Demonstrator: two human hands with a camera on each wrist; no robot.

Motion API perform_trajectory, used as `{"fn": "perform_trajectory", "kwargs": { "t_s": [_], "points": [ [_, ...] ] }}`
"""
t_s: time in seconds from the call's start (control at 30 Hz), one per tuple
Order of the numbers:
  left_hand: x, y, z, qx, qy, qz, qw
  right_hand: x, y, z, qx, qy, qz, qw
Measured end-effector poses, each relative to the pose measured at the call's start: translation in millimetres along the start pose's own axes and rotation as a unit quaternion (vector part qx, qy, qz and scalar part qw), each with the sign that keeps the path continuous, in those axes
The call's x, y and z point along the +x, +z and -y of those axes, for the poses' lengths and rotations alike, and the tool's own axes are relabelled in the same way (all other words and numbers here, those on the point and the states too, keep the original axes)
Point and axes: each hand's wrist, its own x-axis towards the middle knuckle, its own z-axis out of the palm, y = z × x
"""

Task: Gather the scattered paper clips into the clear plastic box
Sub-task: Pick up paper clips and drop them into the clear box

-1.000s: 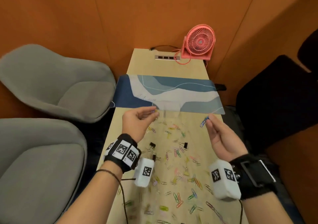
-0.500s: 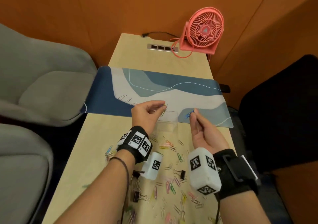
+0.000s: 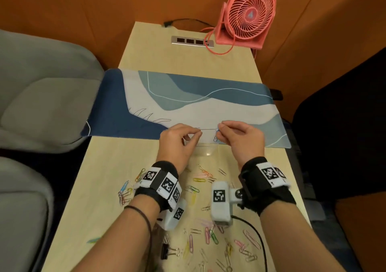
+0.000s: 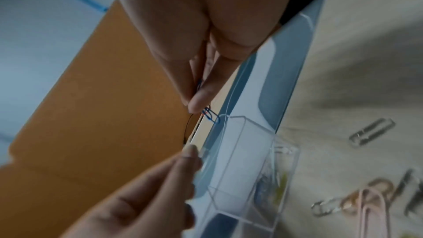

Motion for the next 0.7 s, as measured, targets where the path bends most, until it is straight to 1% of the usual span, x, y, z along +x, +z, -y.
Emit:
{"fn": "perform_trajectory", "kwargs": {
  "t_s": [0.07, 0.1, 0.17, 0.2, 0.27, 0.33, 0.4, 0.5, 0.6, 0.7],
  "points": [
    [0, -6, 2, -0.001, 0.003, -0.013, 1.0, 6, 9, -5, -0.12, -0.063, 0.01, 0.991],
    [-2, -9, 2, -0.006, -0.002, -0.018, 1.0, 8, 13, -7, -0.182, -0.099, 0.015, 0.978],
    [-9, -17, 4, -0.007, -0.011, -0.025, 1.0, 12, 20, -13, -0.291, -0.162, 0.028, 0.942],
    [-14, -20, 4, -0.002, -0.011, -0.027, 1.0, 12, 23, -15, -0.331, -0.18, 0.038, 0.925],
    [-25, -27, 4, 0.008, -0.012, -0.027, 1.0, 12, 26, -19, -0.384, -0.19, 0.055, 0.902],
    [-39, -34, 2, 0.017, -0.013, -0.014, 1.0, 9, 26, -21, -0.398, -0.19, 0.063, 0.895],
    [-52, -43, -1, 0.022, -0.017, 0.007, 1.0, 2, 24, -19, -0.385, -0.199, 0.066, 0.899],
    [-80, -62, -11, 0.028, -0.031, 0.032, 0.999, -21, 12, -10, -0.381, -0.219, 0.077, 0.895],
    [-124, -83, -30, 0.021, -0.049, 0.076, 0.996, -60, -17, -4, -0.374, -0.23, 0.105, 0.892],
    [-188, -102, -53, 0.031, -0.045, 0.15, 0.987, -117, -60, -11, -0.383, -0.231, 0.137, 0.884]
  ]
}}
